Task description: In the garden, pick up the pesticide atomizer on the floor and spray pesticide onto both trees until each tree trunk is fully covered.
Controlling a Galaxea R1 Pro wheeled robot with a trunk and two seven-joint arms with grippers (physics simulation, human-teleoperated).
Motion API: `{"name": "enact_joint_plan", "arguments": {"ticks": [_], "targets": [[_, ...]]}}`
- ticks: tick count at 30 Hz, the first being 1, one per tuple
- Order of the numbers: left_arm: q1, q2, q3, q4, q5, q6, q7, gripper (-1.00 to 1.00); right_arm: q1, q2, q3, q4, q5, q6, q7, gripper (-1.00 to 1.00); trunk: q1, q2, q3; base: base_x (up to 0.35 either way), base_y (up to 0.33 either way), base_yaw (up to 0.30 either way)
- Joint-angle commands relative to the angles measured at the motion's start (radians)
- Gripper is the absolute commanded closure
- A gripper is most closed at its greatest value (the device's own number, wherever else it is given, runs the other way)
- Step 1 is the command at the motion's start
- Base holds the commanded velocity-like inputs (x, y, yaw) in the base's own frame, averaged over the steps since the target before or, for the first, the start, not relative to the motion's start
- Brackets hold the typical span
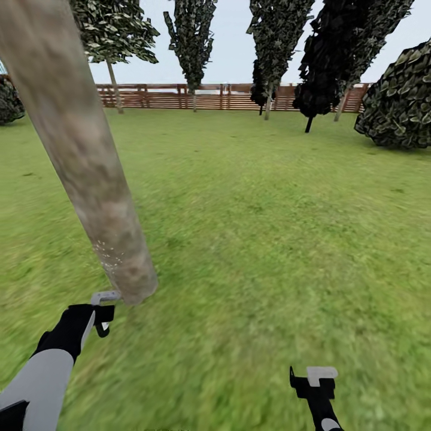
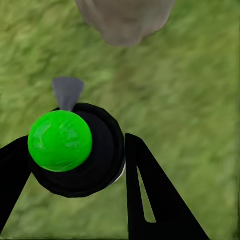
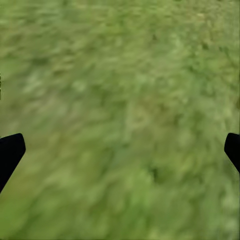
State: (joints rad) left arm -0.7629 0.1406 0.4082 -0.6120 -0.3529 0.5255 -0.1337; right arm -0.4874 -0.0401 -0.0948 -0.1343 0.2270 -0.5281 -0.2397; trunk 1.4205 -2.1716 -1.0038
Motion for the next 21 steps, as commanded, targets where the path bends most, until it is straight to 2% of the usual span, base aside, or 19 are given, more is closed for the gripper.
{"name": "enact_joint_plan", "arguments": {"ticks": [1,3,4,9,10,17,21], "targets": [[-0.001,-0.001,0.005,-0.002,-0.011,0.004,-0.009,1.0,0.0,0.0,-0.008,0.001,0.011,-0.003,-0.002,-1.0,0.0,0.0,-0.001,0.002,-0.273,0.273],[-0.001,-0.001,0.006,-0.004,-0.011,0.004,-0.009,1.0,0.0,0.001,-0.007,0.002,0.011,-0.003,-0.001,-1.0,0.0,0.0,-0.001,0.001,-0.273,0.275],[-0.001,-0.003,0.006,-0.01,-0.011,0.004,-0.008,1.0,0.0,0.001,-0.007,0.0,0.01,-0.004,0.026,-1.0,0.0,0.0,-0.001,0.0,-0.273,0.276],[-0.001,-0.005,0.009,-0.012,-0.011,0.004,-0.008,1.0,0.0,-0.001,-0.011,-0.007,0.009,-0.004,0.27,-1.0,0.0,0.0,-0.001,0.006,-0.273,0.255],[-0.001,-0.005,0.009,-0.013,-0.011,0.004,-0.007,1.0,0.0,-0.001,-0.011,-0.008,0.009,-0.004,0.285,-1.0,0.0,0.0,-0.001,0.06,-0.273,0.097],[-0.001,-0.01,0.013,-0.015,-0.01,0.004,-0.007,1.0,0.0,-0.022,-0.009,-0.003,0.009,-0.004,0.296,-1.0,0.0,0.0,-0.001,0.16,-0.245,0.018],[-0.001,-0.01,0.009,-0.015,-0.011,0.004,-0.007,1.0,0.0,-0.023,-0.009,-0.001,0.009,-0.005,0.295,-1.0,0.0,0.0,-0.001,0.213,-0.209,0.214]]}}
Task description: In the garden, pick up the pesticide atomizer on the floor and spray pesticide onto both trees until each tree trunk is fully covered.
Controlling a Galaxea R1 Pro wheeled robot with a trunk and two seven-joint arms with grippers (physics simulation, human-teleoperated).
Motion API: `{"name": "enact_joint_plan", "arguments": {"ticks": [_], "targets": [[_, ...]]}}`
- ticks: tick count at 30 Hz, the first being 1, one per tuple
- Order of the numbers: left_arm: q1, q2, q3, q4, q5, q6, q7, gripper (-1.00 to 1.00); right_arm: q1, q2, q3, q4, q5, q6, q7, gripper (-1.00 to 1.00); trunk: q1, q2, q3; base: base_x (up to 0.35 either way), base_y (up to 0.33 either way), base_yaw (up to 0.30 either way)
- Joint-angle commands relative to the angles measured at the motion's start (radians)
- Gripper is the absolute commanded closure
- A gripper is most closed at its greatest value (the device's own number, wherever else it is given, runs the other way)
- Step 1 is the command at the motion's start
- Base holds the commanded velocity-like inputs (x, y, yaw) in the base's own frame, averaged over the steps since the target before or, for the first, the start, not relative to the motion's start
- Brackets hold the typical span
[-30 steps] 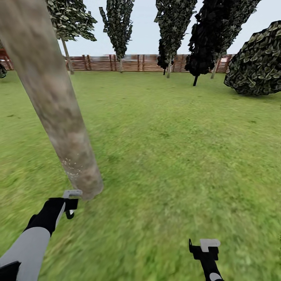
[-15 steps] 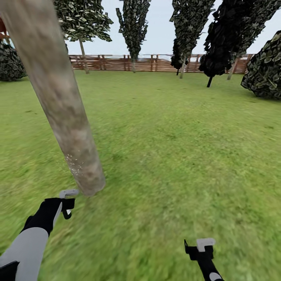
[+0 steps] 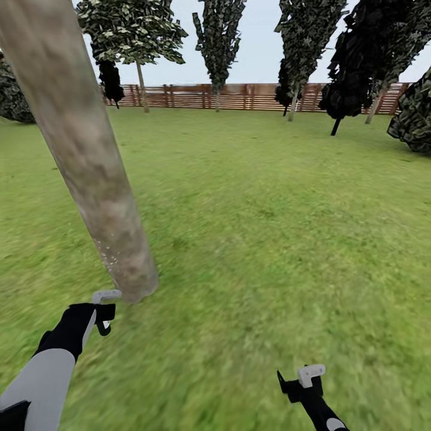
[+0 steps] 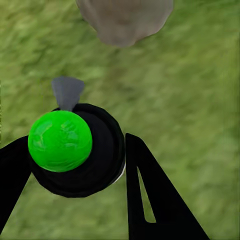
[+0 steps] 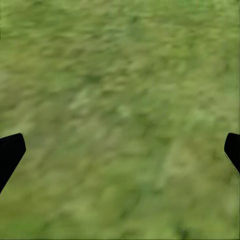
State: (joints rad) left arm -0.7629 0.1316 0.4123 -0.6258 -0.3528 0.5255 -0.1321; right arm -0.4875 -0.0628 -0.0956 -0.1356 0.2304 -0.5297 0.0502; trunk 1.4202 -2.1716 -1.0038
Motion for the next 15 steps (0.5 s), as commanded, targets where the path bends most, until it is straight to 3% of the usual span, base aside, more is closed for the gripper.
{"name": "enact_joint_plan", "arguments": {"ticks": [1,15], "targets": [[-0.001,-0.001,0.005,-0.002,-0.011,0.004,-0.009,1.0,0.0,0.0,-0.009,0.001,0.006,-0.003,0.005,-1.0,0.0,0.0,-0.001,0.174,-0.227,0.268],[-0.001,-0.001,0.023,-0.002,-0.008,0.001,-0.009,1.0,0.0,0.0,-0.009,0.001,0.006,-0.003,0.005,-1.0,0.0,0.0,-0.001,0.155,-0.242,0.276]]}}
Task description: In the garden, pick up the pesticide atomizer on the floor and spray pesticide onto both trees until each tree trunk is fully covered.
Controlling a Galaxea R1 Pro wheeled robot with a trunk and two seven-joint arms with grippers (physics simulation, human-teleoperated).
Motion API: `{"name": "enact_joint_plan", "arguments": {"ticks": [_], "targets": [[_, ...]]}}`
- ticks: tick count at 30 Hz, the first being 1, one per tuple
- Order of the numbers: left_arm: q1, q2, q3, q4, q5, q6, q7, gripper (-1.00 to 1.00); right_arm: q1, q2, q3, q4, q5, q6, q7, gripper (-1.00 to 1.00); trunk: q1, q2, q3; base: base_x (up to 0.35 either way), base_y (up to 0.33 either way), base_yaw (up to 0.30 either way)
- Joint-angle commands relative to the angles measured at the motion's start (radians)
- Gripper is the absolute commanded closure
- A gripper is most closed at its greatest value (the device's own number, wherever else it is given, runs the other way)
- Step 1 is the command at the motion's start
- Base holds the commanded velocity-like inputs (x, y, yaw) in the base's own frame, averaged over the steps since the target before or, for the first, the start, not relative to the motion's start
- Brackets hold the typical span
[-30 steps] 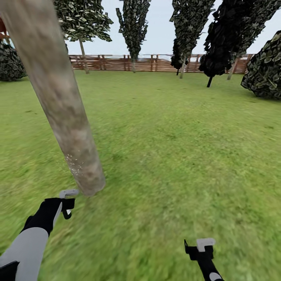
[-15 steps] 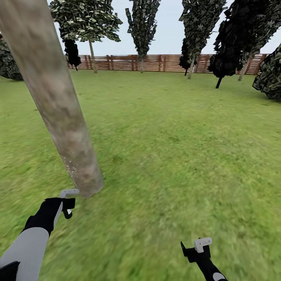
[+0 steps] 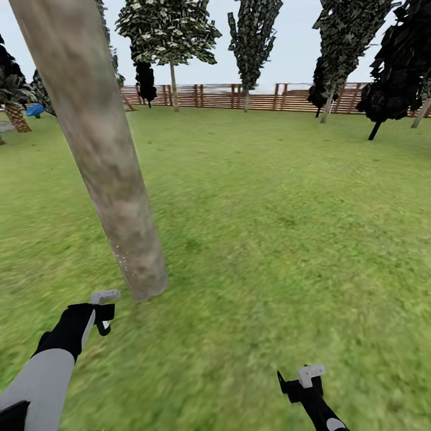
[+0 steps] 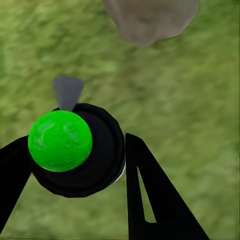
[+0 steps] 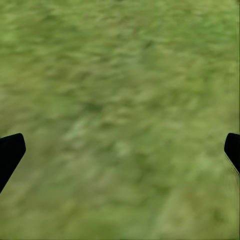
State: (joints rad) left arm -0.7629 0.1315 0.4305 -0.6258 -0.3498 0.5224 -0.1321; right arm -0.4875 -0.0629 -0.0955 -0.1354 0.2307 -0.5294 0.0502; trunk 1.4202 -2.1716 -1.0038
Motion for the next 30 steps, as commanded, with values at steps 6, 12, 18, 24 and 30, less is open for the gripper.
{"name": "enact_joint_plan", "arguments": {"ticks": [6,12,18,24,30], "targets": [[-0.001,-0.001,0.006,-0.002,-0.011,0.004,-0.009,1.0,0.0,0.0,-0.008,0.0,0.007,-0.003,0.005,-1.0,0.0,0.0,-0.001,0.096,-0.26,0.276],[-0.001,-0.001,0.007,-0.002,-0.011,0.004,-0.009,1.0,0.0,0.0,-0.009,0.0,0.006,-0.003,0.006,-1.0,0.0,0.0,-0.001,0.005,-0.272,0.197],[-0.001,-0.001,0.007,-0.002,-0.01,0.004,-0.009,1.0,0.0,0.0,-0.008,0.0,0.007,-0.003,0.008,-1.0,0.0,0.0,-0.001,0.0,-0.273,0.009],[-0.001,-0.001,0.007,0.0,-0.011,0.004,-0.009,1.0,0.0,0.0,-0.008,0.0,0.007,-0.004,0.007,-1.0,0.0,0.0,-0.001,0.051,-0.27,0.0],[-0.001,-0.001,0.007,0.007,-0.011,0.004,-0.009,1.0,0.0,0.0,-0.009,0.0,0.006,-0.004,0.005,-1.0,0.0,0.0,-0.001,0.22,-0.21,0.015]]}}
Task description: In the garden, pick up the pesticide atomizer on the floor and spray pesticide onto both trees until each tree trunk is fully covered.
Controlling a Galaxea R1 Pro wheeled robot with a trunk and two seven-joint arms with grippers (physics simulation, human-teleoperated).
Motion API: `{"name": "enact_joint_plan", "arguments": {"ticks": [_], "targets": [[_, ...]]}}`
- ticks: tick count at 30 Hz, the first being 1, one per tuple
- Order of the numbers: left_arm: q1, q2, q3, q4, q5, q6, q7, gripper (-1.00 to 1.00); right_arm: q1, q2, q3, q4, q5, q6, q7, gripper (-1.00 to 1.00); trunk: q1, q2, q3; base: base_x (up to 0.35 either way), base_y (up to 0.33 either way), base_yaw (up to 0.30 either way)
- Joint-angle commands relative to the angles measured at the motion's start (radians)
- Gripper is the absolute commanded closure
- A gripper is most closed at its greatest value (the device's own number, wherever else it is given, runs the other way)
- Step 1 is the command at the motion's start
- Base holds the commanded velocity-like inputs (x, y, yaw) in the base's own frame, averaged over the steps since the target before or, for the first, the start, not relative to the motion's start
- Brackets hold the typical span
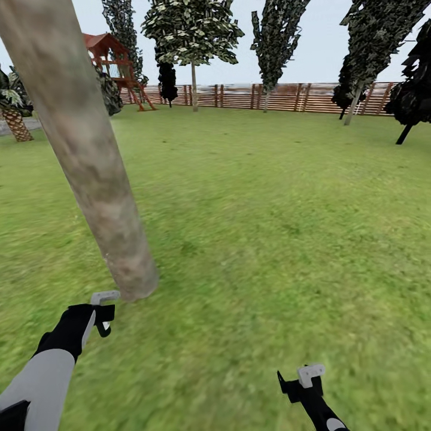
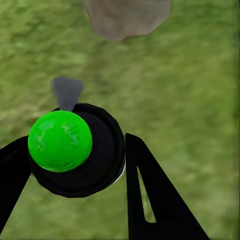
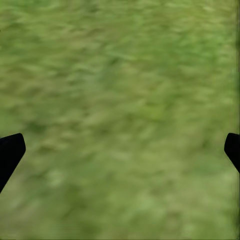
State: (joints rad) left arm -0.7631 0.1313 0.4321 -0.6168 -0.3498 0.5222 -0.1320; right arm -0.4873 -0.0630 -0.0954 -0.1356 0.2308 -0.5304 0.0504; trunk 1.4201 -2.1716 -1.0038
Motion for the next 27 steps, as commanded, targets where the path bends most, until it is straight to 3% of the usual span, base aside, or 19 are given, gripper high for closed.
{"name": "enact_joint_plan", "arguments": {"ticks": [1,9,13,15,18,19,22,23,25,27], "targets": [[-0.001,-0.001,0.005,-0.002,-0.01,0.004,-0.009,1.0,-0.001,0.0,-0.009,0.001,0.006,-0.003,0.005,-1.0,0.0,0.0,-0.001,0.212,-0.178,0.126],[-0.02,-0.008,-0.002,-0.012,-0.009,0.013,-0.017,1.0,-0.001,-0.001,-0.009,0.001,0.005,-0.003,0.005,-1.0,0.0,0.0,-0.001,0.033,-0.028,0.254],[-0.066,-0.057,-0.007,-0.012,-0.011,0.019,-0.014,1.0,-0.001,-0.001,-0.009,0.001,0.005,-0.003,0.005,-1.0,0.0,0.0,-0.001,0.0,0.0,0.127],[-0.097,-0.048,-0.009,-0.011,-0.011,0.029,-0.015,1.0,-0.001,-0.001,-0.009,0.001,0.005,-0.003,0.005,-1.0,0.0,0.0,-0.001,0.0,0.0,0.013],[-0.135,0.01,-0.01,-0.013,-0.011,0.08,-0.024,1.0,-0.001,-0.001,-0.009,0.001,0.005,-0.003,0.005,-1.0,0.0,0.0,-0.001,0.0,0.0,0.002],[-0.139,0.005,-0.015,-0.014,-0.011,0.086,-0.025,1.0,-0.001,-0.001,-0.009,0.001,0.005,-0.003,0.005,-1.0,0.0,0.0,-0.001,0.0,0.0,0.0],[-0.165,-0.054,-0.061,-0.014,-0.012,0.095,-0.026,1.0,-0.001,-0.001,-0.009,0.001,0.005,-0.003,0.006,-1.0,0.0,0.0,-0.001,0.0,0.0,0.0],[-0.179,-0.063,-0.07,-0.014,-0.011,0.103,-0.026,1.0,-0.001,-0.001,-0.009,0.001,0.005,-0.003,0.006,-1.0,0.0,0.0,-0.001,0.0,0.0,0.0],[-0.192,-0.051,-0.073,-0.014,-0.011,0.126,-0.027,1.0,-0.001,-0.001,-0.009,0.001,0.005,-0.003,0.006,-1.0,0.0,0.0,-0.001,0.0,0.0,0.0],[-0.195,-0.019,-0.073,-0.014,-0.01,0.133,-0.028,1.0,-0.001,-0.001,-0.009,0.001,0.005,-0.003,0.006,-1.0,0.0,0.0,-0.001,0.0,0.0,0.0]]}}
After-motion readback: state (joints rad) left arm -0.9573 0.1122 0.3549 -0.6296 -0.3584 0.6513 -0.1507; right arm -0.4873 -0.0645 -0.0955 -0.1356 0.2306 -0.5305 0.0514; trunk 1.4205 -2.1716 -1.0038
